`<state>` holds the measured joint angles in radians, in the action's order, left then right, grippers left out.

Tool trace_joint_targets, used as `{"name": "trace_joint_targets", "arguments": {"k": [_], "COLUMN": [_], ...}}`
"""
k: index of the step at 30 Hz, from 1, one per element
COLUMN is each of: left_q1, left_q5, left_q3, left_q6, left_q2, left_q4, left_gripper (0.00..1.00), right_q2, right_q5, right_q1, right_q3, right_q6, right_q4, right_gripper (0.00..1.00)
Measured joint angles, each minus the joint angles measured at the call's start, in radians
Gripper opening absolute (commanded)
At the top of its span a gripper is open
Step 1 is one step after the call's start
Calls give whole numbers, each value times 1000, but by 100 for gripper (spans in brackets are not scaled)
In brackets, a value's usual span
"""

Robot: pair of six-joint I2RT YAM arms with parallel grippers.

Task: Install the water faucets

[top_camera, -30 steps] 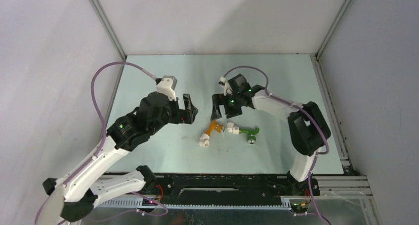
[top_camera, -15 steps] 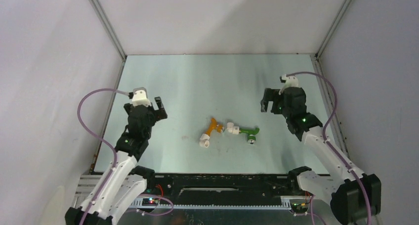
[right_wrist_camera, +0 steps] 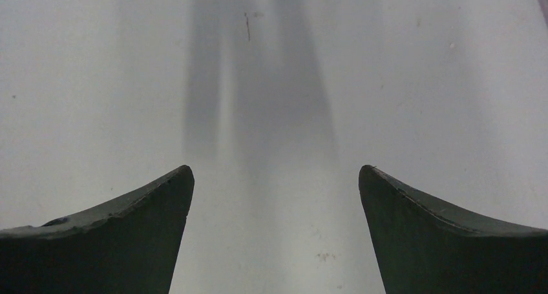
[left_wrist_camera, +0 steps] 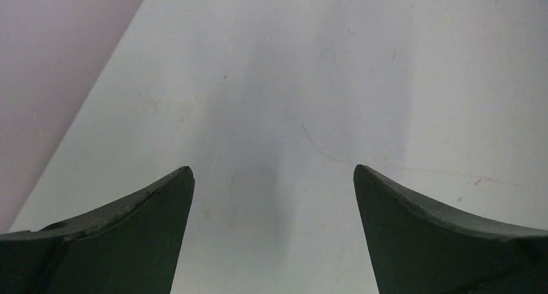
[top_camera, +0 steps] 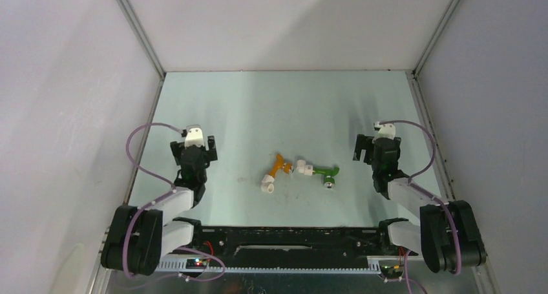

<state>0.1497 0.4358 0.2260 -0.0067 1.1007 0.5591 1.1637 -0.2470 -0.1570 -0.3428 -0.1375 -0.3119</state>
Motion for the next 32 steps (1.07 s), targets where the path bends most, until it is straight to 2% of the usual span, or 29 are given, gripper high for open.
{"name": "trace_joint_targets", "arguments": {"k": [3,7,9,14,23,32], "left_q1": [-19,-129,-141,-141,-141,-141], "left_q5": [-19,-107,-122,-133,-134,-135], "left_q3": [-27,-62,-61,-59,-59,-59], "left_q6": [36,32,30,24,23,23], "left_q2": [64,148,159,162,162,162], "left_q4": [169,366,386,428,453,454], "left_gripper": [100,100,100,100,100,100], "right_q2": [27,80,98,180,195,195], "right_q5": [29,80,90,116,141,146], "right_q1": [28,56,62,135,148,148], "right_q3": [34,14,8,76,105,105], "right_q6": [18,51,72,73,74,74], "right_q4": [-122,-211,-249,-490,-589,-604], "right_gripper": [99,99,99,99,99,99]}}
